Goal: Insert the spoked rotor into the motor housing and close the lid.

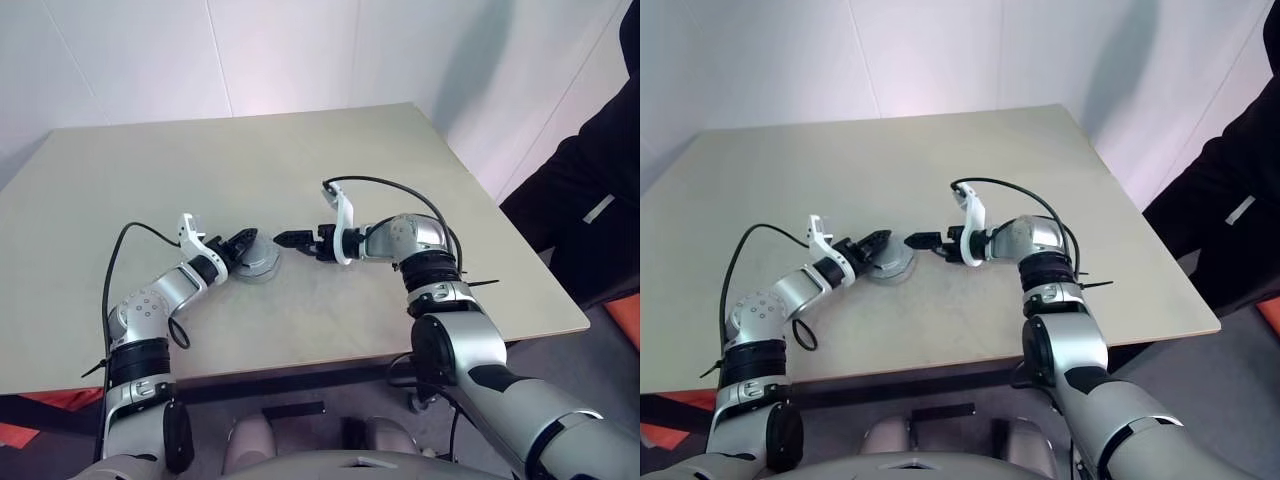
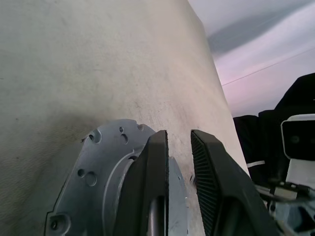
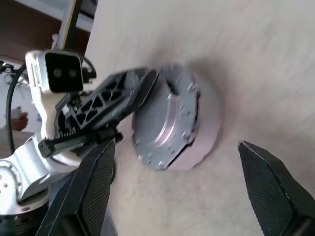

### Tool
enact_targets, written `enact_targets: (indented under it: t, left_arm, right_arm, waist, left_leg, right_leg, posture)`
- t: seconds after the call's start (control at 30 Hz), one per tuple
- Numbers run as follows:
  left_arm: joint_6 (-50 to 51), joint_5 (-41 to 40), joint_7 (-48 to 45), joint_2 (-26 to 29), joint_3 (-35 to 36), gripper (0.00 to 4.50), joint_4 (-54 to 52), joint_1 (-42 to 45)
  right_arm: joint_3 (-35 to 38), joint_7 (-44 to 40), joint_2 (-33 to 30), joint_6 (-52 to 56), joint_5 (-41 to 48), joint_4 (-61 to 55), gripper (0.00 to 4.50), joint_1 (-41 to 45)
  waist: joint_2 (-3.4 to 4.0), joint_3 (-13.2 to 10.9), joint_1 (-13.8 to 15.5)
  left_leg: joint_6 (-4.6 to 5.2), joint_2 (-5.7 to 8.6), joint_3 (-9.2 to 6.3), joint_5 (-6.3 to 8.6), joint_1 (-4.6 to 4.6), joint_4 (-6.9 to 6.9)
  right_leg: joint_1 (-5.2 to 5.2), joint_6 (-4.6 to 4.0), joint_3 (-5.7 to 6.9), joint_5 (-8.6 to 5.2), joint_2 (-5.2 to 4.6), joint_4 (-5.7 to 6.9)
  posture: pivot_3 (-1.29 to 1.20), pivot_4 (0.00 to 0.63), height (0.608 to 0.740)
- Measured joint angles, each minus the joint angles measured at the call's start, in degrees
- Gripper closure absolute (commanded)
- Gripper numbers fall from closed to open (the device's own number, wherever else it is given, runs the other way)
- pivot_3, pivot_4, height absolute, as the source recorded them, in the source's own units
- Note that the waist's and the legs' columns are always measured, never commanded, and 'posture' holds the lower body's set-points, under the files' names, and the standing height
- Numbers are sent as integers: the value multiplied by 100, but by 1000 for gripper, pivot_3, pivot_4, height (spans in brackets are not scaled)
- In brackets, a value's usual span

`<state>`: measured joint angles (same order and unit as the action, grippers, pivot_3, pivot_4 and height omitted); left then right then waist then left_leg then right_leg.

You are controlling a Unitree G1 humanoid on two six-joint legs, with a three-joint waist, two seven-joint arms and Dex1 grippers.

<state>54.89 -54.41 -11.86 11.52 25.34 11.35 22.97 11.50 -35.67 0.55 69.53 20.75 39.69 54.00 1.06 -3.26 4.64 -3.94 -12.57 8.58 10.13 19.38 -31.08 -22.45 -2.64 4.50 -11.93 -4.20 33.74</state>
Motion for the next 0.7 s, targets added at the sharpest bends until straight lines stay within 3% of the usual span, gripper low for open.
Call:
enact_targets:
  t: [0.3,0.7]
  left_arm:
    - [-60,11,3,93,61,3685,63,-10]
    - [-143,199,-1,210,146,3685,302,-41]
  right_arm:
    - [157,715,494,660,250,-489,31,-261]
    - [802,1427,618,-753,437,874,31,66]
  waist:
    - [-1,0,86]
    - [-8,5,84]
  left_leg:
    - [-13,0,0,-8,-22,0]
    - [-17,-1,-1,-10,-27,-5]
  right_leg:
    - [7,7,-1,-1,0,0]
    - [19,7,-2,0,0,4]
  posture:
    - [0,0,740]
    - [0,0,740]
